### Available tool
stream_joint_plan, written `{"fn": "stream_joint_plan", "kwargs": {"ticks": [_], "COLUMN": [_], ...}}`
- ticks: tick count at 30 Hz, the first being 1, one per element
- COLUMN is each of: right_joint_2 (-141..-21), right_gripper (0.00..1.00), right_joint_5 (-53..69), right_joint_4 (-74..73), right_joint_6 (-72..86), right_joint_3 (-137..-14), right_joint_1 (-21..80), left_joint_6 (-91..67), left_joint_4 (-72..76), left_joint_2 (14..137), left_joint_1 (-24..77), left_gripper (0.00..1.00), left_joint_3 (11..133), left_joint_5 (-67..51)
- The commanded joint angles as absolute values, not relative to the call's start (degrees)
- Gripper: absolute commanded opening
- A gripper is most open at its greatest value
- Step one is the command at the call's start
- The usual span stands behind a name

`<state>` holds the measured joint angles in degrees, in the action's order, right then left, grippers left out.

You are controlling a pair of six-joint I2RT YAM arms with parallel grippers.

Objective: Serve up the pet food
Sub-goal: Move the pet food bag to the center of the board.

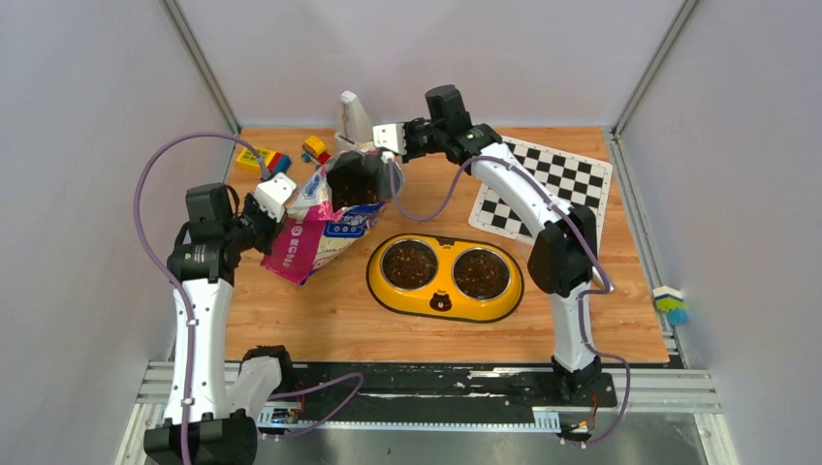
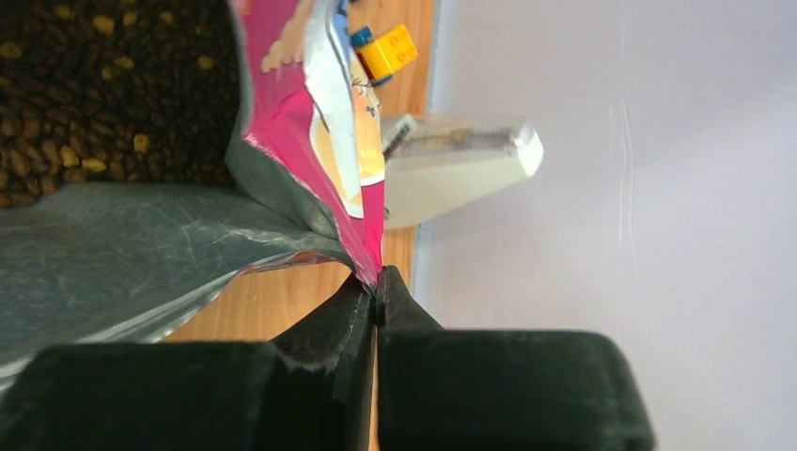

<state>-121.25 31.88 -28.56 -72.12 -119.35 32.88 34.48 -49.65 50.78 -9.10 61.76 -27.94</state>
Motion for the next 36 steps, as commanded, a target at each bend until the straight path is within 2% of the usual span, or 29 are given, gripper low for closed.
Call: {"fn": "stream_joint_plan", "kwargs": {"ticks": [1,4,8,10,11,12,13,16,17,22,25,28,31,36], "right_joint_2": [-111.6,-110.35,-109.65,-109.45,-109.46,-109.49,-109.64,-110.92,-111.54,-114.21,-114.42,-114.77,-116.32,-117.23], "right_gripper": [0.0,0.0,0.0,0.0,0.0,0.0,0.0,0.0,0.0,0.0,0.0,0.0,0.0,0.0], "right_joint_5": [31.15,30.44,29.0,28.18,27.64,26.81,25.86,21.88,20.12,13.4,11.07,8.07,4.99,3.07], "right_joint_4": [-19.81,-18.8,-18.5,-18.38,-18.23,-18.16,-17.95,-16.87,-16.53,-16.61,-16.92,-18.19,-21.99,-24.15], "right_joint_6": [-66.71,-65.89,-64.96,-64.78,-64.58,-64.44,-64.38,-63.66,-63.38,-60.62,-58.71,-56.94,-55.19,-51.87], "right_joint_3": [-120.67,-119.31,-118.36,-117.78,-117.51,-117.36,-117.27,-117.69,-118.43,-122.05,-122.49,-123.37,-127.17,-129.81], "right_joint_1": [28.5,27.07,25.23,24.37,24.09,23.9,23.78,23.58,23.51,22.88,22.31,21.62,21.22,21.22], "left_joint_6": [31.07,30.43,30.12,29.77,29.28,28.97,28.36,27.37,27.06,26.76,27.82,30.56,33.31,35.48], "left_joint_4": [-31.92,-27.44,-22.42,-20.14,-18.79,-18.18,-17.25,-16.46,-16.53,-22.27,-26.94,-32.88,-37.67,-41.85], "left_joint_2": [52.68,54.99,59.69,62.38,64.11,64.97,66.34,68.4,68.98,71.03,71.27,72.37,74.13,75.13], "left_joint_1": [-7.08,-4.2,-0.86,-0.67,-0.64,-0.62,-0.62,-0.68,-0.63,-0.67,0.3,2.59,6.24,12.84], "left_gripper": [0.0,0.05,0.24,0.39,0.53,0.6,0.72,0.85,0.96,1.0,1.0,0.99,0.95,0.82], "left_joint_3": [60.76,59.79,59.47,59.66,60.03,60.25,60.92,62.74,63.87,70.86,75.02,78.98,81.54,81.31], "left_joint_5": [-30.15,-27.28,-22.37,-19.93,-19.15,-17.42,-16.62,-14.13,-13.97,-20.39,-30.89,-36.38,-37.77,-36.18]}}
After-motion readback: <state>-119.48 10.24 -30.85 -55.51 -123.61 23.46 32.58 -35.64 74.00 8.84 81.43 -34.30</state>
